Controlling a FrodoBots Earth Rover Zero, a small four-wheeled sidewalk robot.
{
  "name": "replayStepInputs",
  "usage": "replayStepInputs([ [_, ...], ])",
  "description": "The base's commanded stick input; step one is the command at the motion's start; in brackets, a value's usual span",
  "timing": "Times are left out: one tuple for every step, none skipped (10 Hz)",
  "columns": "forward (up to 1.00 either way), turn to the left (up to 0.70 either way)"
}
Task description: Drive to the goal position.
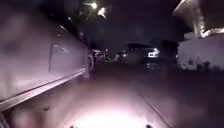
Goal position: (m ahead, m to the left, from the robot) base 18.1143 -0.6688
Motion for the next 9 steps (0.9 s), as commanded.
replayStepInputs([
  [0.7,0.0],
  [0.7,0.0],
  [0.7,0.0],
  [0.7,0.0],
  [0.7,0.0],
  [0.7,0.0],
  [0.7,0.0],
  [0.7,0.0],
  [0.7,0.0],
])
